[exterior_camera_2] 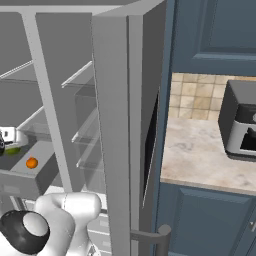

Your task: Take the lime and tangerine from the fridge shelf and place them in the freezer drawer to begin freezing them.

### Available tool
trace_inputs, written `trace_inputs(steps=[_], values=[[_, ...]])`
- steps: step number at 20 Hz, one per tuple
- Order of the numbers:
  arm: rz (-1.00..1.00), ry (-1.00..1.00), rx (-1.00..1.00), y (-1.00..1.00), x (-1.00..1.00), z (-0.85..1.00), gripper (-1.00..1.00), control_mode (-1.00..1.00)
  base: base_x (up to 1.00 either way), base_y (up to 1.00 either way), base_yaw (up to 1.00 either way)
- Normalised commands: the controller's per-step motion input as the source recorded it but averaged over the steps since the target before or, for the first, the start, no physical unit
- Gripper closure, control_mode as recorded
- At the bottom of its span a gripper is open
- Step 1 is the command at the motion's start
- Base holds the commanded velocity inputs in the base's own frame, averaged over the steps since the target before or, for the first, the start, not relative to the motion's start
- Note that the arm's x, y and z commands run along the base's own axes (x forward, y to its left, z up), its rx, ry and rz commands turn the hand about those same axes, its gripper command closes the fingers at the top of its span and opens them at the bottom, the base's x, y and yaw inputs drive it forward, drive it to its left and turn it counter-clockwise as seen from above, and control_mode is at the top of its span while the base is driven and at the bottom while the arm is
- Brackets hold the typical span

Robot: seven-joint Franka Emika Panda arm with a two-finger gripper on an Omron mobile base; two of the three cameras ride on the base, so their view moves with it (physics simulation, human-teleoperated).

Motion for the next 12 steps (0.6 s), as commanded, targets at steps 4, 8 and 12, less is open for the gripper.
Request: trace_inputs(steps=[4,8,12], values=[[-0.17,-0.09,0.00,0.07,0.16,0.11,-1.00,-1.00,0.00,0.00,0.00],[-0.14,0.00,0.00,0.21,0.90,0.00,-1.00,-1.00,0.00,0.00,0.00],[-0.03,0.11,0.00,0.00,0.79,-0.05,-1.00,-1.00,0.00,0.00,0.00]])
